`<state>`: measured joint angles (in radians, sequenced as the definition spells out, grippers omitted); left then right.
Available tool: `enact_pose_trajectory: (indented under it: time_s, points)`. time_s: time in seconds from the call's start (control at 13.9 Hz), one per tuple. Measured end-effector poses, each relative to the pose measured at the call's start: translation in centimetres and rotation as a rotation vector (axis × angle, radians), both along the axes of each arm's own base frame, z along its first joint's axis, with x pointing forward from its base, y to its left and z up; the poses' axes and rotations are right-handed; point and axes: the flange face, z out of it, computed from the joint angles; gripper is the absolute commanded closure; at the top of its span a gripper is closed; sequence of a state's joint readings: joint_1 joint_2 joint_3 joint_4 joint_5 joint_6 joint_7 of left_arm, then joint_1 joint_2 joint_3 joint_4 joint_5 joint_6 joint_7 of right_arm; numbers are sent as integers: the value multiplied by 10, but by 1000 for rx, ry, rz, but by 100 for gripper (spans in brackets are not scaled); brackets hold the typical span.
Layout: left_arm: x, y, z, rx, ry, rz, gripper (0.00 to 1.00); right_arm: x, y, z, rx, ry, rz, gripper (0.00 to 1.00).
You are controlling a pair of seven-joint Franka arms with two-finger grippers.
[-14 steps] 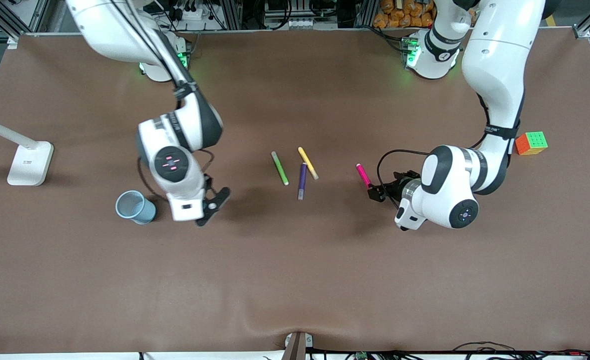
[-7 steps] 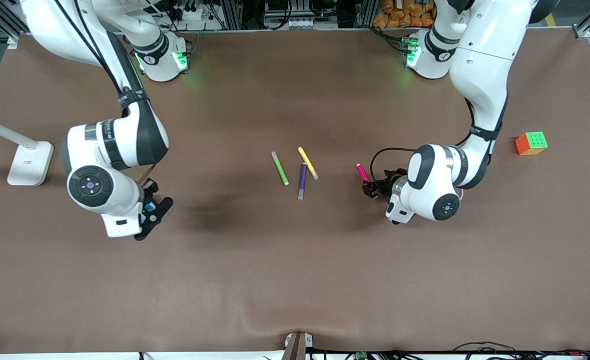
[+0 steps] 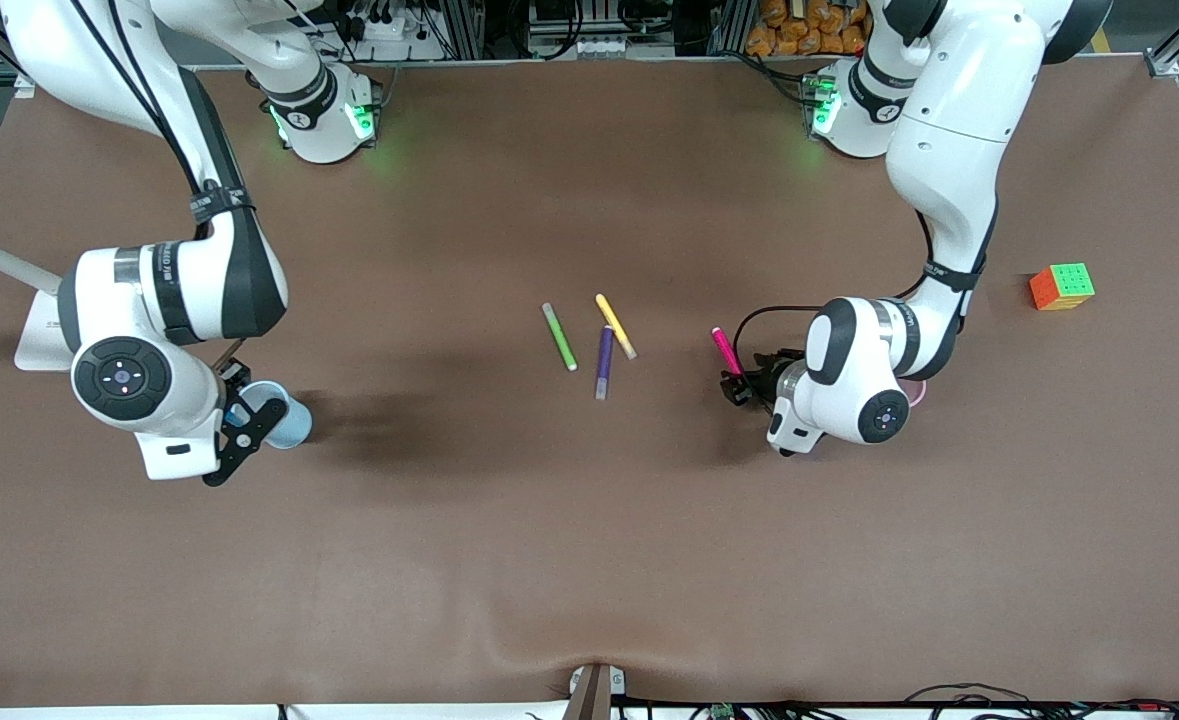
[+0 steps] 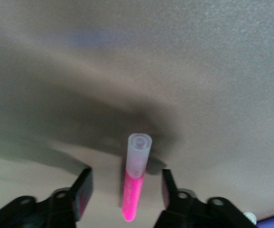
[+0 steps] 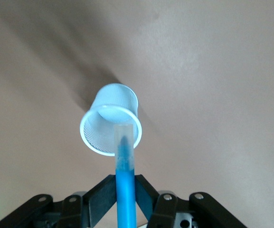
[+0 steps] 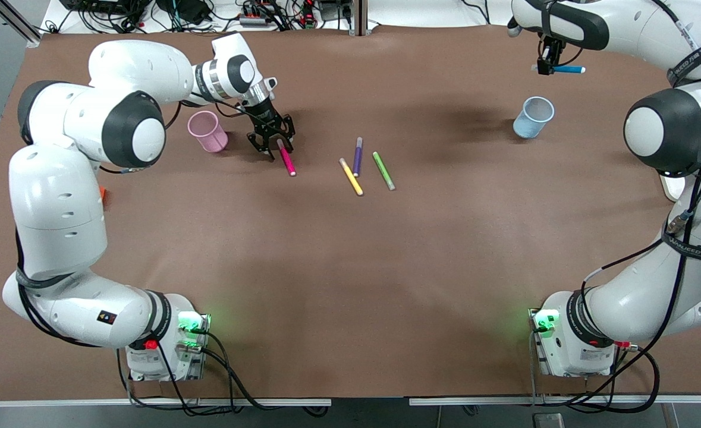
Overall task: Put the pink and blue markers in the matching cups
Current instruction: 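Carry the blue marker over the blue cup while the left gripper lifts pink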
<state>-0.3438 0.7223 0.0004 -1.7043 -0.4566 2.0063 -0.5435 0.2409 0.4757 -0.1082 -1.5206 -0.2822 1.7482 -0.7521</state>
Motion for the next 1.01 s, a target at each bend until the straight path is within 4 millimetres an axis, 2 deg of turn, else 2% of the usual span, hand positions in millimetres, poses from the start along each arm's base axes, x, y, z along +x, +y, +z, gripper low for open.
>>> enact_pose_trajectory:
  time_s: [0.07,0.14,0.43,0.58,0.65,0.72,0.86,1.01]
  points:
    - [1,0,1,0,-1,0,94,-1,-2,-4,-19,10,13,100]
    - [1,1,1,0,0,1,100,-3,-3,-10,-38,22,22,100]
    - [3,4,3,-1,0,6,100,-11,-5,-44,-107,86,60,100]
    - [16,9,17,6,-43,4,100,-15,-8,-61,-153,114,88,100]
    - [27,16,37,27,-81,-18,100,-17,-8,-68,-166,122,99,100]
    - [38,23,66,44,-115,-41,100,-18,-8,-74,-169,123,108,100]
    - [48,35,140,50,-181,-60,100,-19,-7,-84,-161,111,124,100]
    - [47,49,208,73,-253,-79,100,-23,-6,-94,-156,105,135,100]
